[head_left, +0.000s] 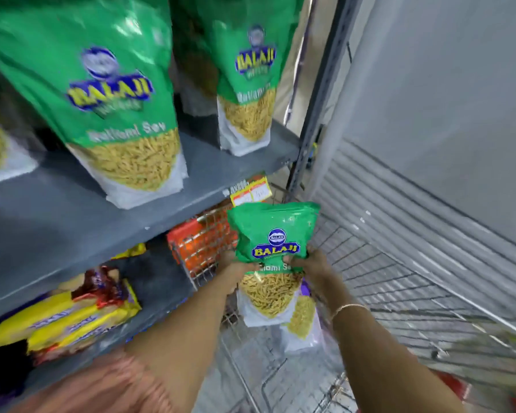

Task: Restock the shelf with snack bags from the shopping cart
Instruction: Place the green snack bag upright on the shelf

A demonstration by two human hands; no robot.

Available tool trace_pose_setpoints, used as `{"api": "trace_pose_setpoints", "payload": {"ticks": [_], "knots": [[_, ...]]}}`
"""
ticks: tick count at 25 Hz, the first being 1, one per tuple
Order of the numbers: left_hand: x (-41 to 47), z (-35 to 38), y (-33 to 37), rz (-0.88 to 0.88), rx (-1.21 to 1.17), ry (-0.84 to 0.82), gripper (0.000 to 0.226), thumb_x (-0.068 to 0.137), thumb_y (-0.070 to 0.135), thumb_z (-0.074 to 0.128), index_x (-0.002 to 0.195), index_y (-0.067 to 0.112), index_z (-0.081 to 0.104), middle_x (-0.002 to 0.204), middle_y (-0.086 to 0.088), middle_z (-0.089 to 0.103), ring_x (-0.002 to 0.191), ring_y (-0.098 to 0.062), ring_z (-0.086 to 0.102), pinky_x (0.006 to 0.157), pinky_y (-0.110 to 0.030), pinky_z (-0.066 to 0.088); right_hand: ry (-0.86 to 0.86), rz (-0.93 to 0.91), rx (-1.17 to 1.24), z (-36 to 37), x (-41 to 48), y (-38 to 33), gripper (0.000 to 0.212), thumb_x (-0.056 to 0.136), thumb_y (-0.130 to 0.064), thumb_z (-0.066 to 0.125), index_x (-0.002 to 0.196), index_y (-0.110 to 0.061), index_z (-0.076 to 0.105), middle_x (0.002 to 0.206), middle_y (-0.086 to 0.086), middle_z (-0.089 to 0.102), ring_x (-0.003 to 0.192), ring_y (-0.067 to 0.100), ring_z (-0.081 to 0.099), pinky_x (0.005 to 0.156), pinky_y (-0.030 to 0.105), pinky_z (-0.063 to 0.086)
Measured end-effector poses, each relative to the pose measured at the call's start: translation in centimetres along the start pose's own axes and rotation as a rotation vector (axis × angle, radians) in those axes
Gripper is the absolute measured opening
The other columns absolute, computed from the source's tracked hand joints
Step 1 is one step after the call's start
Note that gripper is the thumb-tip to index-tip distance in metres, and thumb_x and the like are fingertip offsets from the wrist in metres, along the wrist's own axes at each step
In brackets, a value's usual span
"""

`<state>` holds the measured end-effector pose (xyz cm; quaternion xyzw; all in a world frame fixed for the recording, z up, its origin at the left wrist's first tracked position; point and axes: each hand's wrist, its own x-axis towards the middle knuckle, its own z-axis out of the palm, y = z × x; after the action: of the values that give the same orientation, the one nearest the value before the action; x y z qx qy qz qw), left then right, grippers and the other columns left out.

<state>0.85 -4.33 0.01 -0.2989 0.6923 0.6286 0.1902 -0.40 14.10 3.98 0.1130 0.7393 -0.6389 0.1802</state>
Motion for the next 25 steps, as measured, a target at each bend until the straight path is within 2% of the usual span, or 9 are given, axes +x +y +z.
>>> {"api": "trace_pose_setpoints", "payload": {"ticks": [3, 7, 10, 12, 14, 17, 19, 22, 25], "knots": [[-5.4, -2.8, 5.1, 0.086, 0.051, -0.03, 0.062, 0.061, 0.011, 0.082, 0.116, 0.003, 0.056, 0.12, -0.016, 0.065, 0.107, -0.033, 0.062, 0.095, -0.046, 0.051, -0.09, -0.076, -0.075, 0.1, -3.3, -7.0, 0.039, 0.069, 0.009, 0.068, 0.107, 0.006, 0.059, 0.1, 0.016, 0.066, 0.055, 0.001, 0.066, 0.055, 0.016, 0.056], [-13.9, -10.0, 10.7, 0.308, 0.136, -0.015, 0.052, 0.065, 0.005, 0.079, 0.114, 0.002, 0.062, 0.118, -0.016, 0.067, 0.098, -0.025, 0.064, 0.087, -0.038, 0.052, -0.285, -0.146, -0.126, 3.3, -7.4, -14.9, 0.04, 0.061, 0.001, 0.075, 0.099, -0.004, 0.063, 0.087, 0.006, 0.07, 0.074, 0.018, 0.068, 0.06, 0.022, 0.057], [-17.8, -17.4, 12.0, 0.342, 0.155, 0.026, 0.061, 0.065, 0.011, 0.08, 0.12, 0.007, 0.055, 0.124, -0.015, 0.063, 0.109, -0.031, 0.061, 0.087, -0.045, 0.054, -0.362, -0.21, -0.19, 8.9, -9.1, -18.7, 0.036, 0.065, 0.002, 0.073, 0.1, -0.001, 0.064, 0.081, 0.002, 0.073, 0.077, 0.022, 0.068, 0.074, 0.031, 0.057], [-20.0, -22.0, 12.3, 0.325, 0.175, 0.076, 0.057, 0.065, 0.011, 0.08, 0.117, 0.005, 0.056, 0.121, -0.016, 0.064, 0.104, -0.03, 0.062, 0.085, -0.052, 0.055, -0.421, -0.271, -0.222, 13.3, -10.1, -20.6, 0.032, 0.065, 0.002, 0.073, 0.095, -0.006, 0.066, 0.086, 0.005, 0.071, 0.085, 0.027, 0.064, 0.08, 0.037, 0.053], [-21.9, -27.1, 12.2, 0.35, 0.101, 0.168, 0.049, 0.07, 0.005, 0.075, 0.116, 0.003, 0.058, 0.115, -0.014, 0.065, 0.1, -0.026, 0.061, 0.08, -0.047, 0.055, -0.514, -0.349, -0.23, 18.9, -11.2, -23.0, 0.028, 0.066, 0.005, 0.072, 0.087, -0.013, 0.065, 0.089, 0.007, 0.07, 0.089, 0.026, 0.062, 0.072, 0.029, 0.056], [-23.4, -32.9, 12.4, 0.394, 0.01, 0.291, 0.046, 0.072, -0.001, 0.072, 0.116, 0.004, 0.058, 0.108, -0.015, 0.065, 0.087, -0.021, 0.059, 0.064, -0.03, 0.049, -0.488, -0.395, -0.232, 25.7, -12.9, -26.1, 0.023, 0.066, 0.008, 0.071, 0.07, -0.011, 0.059, 0.076, 0.007, 0.066, 0.075, 0.022, 0.062, 0.051, 0.02, 0.051], [-23.3, -35.7, 12.4, 0.415, -0.021, 0.406, 0.044, 0.07, -0.001, 0.074, 0.113, 0.004, 0.061, 0.1, -0.014, 0.065, 0.074, -0.019, 0.06, 0.063, -0.027, 0.048, -0.471, -0.45, -0.199, 29.3, -12.7, -27.1, 0.02, 0.064, 0.009, 0.073, 0.074, -0.003, 0.06, 0.081, 0.011, 0.066, 0.073, 0.021, 0.061, 0.051, 0.017, 0.05], [-21.2, -39.0, 12.3, 0.441, -0.046, 0.577, 0.044, 0.064, 0.003, 0.079, 0.106, 0.005, 0.067, 0.104, -0.014, 0.071, 0.089, -0.024, 0.068, 0.072, -0.037, 0.055, -0.469, -0.512, -0.162, 33.5, -11.1, -27.3, 0.038, 0.063, 0.011, 0.072, 0.098, 0.007, 0.061, 0.098, 0.012, 0.064, 0.087, 0.021, 0.059, 0.055, 0.013, 0.051], [-18.6, -40.2, 11.4, 0.472, -0.056, 0.66, 0.048, 0.06, 0.004, 0.082, 0.106, 0.002, 0.068, 0.111, -0.018, 0.071, 0.1, -0.026, 0.067, 0.089, -0.046, 0.054, -0.451, -0.567, -0.155, 35.8, -9.2, -26.8, 0.041, 0.064, 0.011, 0.071, 0.103, 0.005, 0.061, 0.099, 0.007, 0.062, 0.09, 0.019, 0.058, 0.057, 0.009, 0.049]]}}
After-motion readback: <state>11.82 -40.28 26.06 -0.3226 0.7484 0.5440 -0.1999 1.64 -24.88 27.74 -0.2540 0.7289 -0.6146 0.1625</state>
